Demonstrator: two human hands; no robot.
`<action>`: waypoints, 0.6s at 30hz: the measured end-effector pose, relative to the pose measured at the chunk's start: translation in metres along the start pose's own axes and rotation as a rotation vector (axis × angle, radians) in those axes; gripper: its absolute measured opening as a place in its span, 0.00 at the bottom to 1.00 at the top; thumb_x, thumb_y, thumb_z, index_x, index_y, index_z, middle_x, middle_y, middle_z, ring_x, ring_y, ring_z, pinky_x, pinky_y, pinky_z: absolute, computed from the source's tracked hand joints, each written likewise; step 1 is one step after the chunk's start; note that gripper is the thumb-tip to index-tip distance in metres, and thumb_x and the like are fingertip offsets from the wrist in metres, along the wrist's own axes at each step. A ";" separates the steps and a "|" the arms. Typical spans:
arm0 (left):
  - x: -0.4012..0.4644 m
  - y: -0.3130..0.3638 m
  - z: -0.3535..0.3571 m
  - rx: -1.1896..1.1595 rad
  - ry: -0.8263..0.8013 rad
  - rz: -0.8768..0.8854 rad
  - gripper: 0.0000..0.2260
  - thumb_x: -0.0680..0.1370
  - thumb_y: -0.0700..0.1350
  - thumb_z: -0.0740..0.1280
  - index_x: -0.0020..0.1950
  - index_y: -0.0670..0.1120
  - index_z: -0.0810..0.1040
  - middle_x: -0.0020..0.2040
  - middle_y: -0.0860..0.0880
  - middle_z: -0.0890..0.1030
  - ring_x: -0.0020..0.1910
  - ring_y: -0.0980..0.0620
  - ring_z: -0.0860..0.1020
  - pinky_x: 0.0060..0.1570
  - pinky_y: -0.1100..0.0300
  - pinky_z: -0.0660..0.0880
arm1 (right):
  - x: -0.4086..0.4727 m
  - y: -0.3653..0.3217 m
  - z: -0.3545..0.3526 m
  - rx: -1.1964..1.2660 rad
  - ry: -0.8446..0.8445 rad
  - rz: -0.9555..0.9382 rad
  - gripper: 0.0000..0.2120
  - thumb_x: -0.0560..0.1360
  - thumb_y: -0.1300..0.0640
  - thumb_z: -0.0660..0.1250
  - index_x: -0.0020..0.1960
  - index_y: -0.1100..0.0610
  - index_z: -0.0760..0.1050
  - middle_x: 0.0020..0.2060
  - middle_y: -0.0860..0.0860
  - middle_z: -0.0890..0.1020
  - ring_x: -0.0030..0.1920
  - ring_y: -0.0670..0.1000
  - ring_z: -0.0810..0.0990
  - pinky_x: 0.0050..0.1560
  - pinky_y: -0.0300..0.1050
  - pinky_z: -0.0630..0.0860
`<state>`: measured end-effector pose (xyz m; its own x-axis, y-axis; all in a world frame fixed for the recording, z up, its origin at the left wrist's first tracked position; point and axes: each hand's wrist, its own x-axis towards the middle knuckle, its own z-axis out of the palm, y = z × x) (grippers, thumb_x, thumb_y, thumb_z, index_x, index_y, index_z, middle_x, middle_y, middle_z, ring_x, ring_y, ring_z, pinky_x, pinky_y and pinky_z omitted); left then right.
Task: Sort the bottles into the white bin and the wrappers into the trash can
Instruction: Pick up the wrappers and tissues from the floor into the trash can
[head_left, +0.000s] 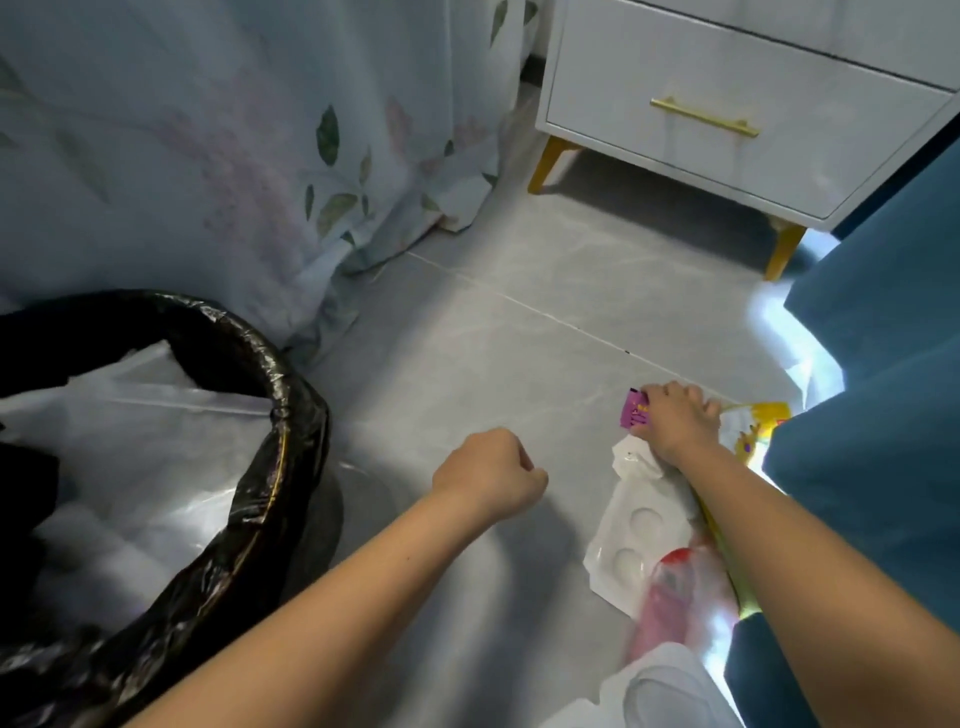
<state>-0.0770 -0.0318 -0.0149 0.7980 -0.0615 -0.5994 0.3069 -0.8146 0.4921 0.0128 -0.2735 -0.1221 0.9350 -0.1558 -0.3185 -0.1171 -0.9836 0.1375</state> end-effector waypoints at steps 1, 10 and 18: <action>0.002 -0.005 0.003 -0.018 0.012 -0.014 0.11 0.73 0.50 0.64 0.47 0.46 0.83 0.49 0.47 0.83 0.50 0.46 0.80 0.51 0.57 0.78 | 0.000 0.000 0.000 0.025 -0.007 0.014 0.21 0.72 0.44 0.67 0.62 0.49 0.71 0.60 0.53 0.74 0.63 0.57 0.68 0.59 0.51 0.63; -0.002 -0.014 0.015 -0.448 0.148 0.010 0.14 0.74 0.52 0.70 0.57 0.47 0.78 0.51 0.53 0.78 0.45 0.54 0.76 0.47 0.65 0.70 | -0.047 -0.047 -0.033 0.861 0.178 -0.116 0.08 0.67 0.52 0.75 0.39 0.53 0.77 0.36 0.50 0.80 0.40 0.50 0.76 0.41 0.36 0.66; -0.014 -0.013 0.003 -1.100 -0.055 -0.039 0.07 0.75 0.47 0.71 0.49 0.46 0.83 0.41 0.48 0.82 0.40 0.55 0.82 0.42 0.61 0.81 | -0.133 -0.096 -0.061 1.507 -0.334 -0.132 0.05 0.76 0.65 0.63 0.49 0.61 0.78 0.34 0.51 0.81 0.37 0.49 0.81 0.39 0.43 0.79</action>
<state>-0.0939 -0.0219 -0.0146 0.7617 -0.0946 -0.6410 0.6477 0.1398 0.7490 -0.0800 -0.1531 -0.0359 0.8750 0.1258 -0.4674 -0.4511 -0.1380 -0.8817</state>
